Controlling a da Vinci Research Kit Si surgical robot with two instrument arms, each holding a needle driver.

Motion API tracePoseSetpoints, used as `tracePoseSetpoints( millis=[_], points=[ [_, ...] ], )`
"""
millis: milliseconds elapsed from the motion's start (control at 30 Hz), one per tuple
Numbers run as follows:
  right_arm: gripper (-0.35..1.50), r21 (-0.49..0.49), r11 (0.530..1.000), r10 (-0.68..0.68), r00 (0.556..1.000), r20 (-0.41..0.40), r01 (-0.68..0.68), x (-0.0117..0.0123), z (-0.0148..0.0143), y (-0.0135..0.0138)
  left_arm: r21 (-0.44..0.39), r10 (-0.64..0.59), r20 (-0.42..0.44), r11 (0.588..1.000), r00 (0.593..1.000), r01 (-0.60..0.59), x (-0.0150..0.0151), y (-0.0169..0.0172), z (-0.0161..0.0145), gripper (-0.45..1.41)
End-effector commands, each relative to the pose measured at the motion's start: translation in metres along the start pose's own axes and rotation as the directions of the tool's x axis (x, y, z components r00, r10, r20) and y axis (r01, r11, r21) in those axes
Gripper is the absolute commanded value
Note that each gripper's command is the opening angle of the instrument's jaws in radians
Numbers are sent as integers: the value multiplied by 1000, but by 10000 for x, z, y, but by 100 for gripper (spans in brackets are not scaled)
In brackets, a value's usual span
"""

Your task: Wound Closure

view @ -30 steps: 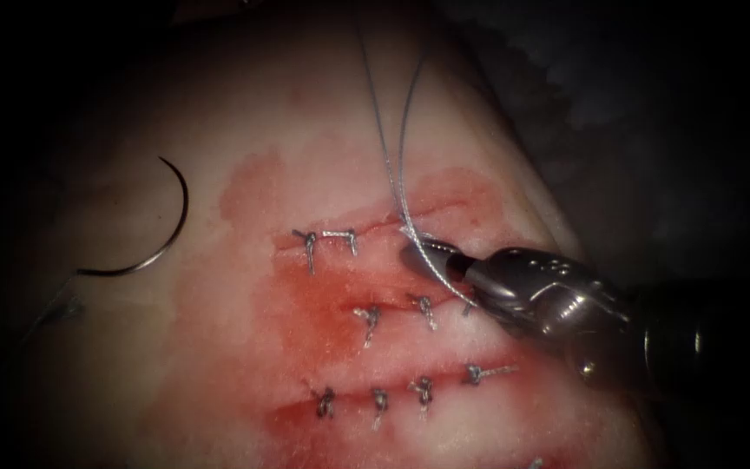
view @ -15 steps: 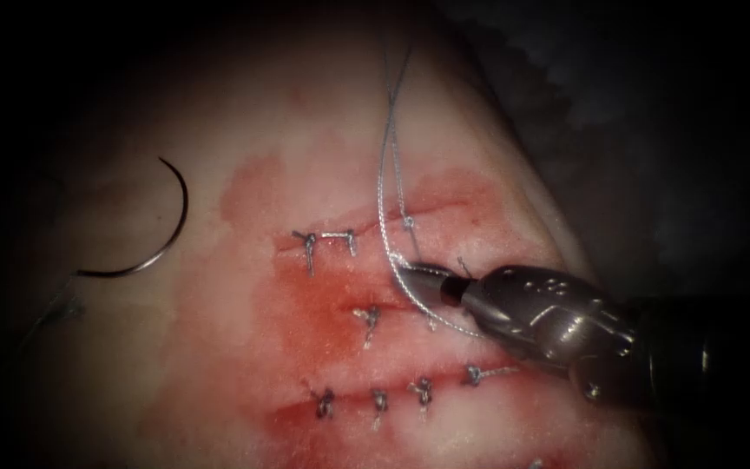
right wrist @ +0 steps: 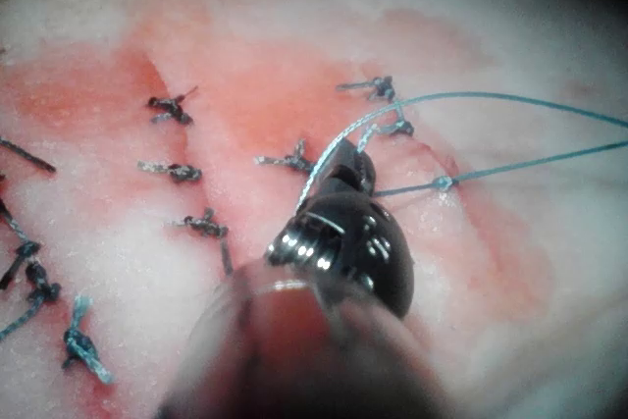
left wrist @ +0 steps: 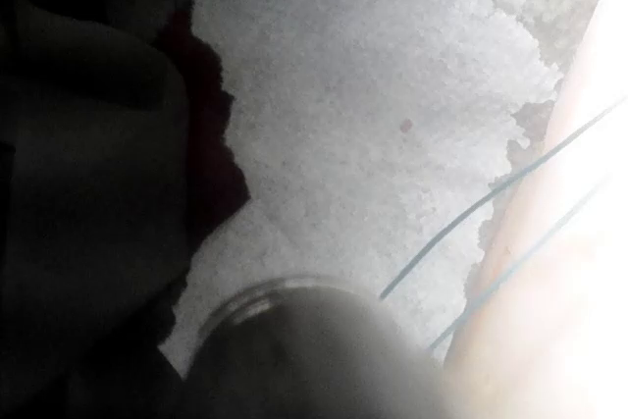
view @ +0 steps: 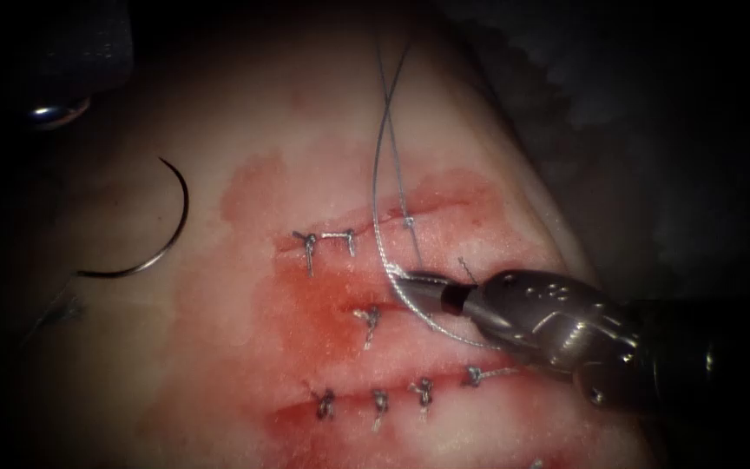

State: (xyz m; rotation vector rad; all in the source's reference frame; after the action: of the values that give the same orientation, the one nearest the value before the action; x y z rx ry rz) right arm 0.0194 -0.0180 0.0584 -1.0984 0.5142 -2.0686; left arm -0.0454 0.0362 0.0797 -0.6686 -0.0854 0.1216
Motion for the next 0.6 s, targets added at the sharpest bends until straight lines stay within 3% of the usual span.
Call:
tracePoseSetpoints(
  millis=[33, 400, 600],
  points=[
    [-35, -1, 1000, -3, 1000, 4, 3, -2, 9, 0, 1, -3, -8, 1000, 1000, 3, 0, 15, 7, -45],
    [-35, -27, 999, -34, 999, 0, 34, 4, 10, 4, -5, -24, -115, 1000, 993, 24, -5, -5, 13, -45],
    [-35, -35, 998, -45, 999, 0, 45, 8, 10, 6, -27, -48, -174, 999, 984, 45, -6, 3, 12, -45]
  ],
)
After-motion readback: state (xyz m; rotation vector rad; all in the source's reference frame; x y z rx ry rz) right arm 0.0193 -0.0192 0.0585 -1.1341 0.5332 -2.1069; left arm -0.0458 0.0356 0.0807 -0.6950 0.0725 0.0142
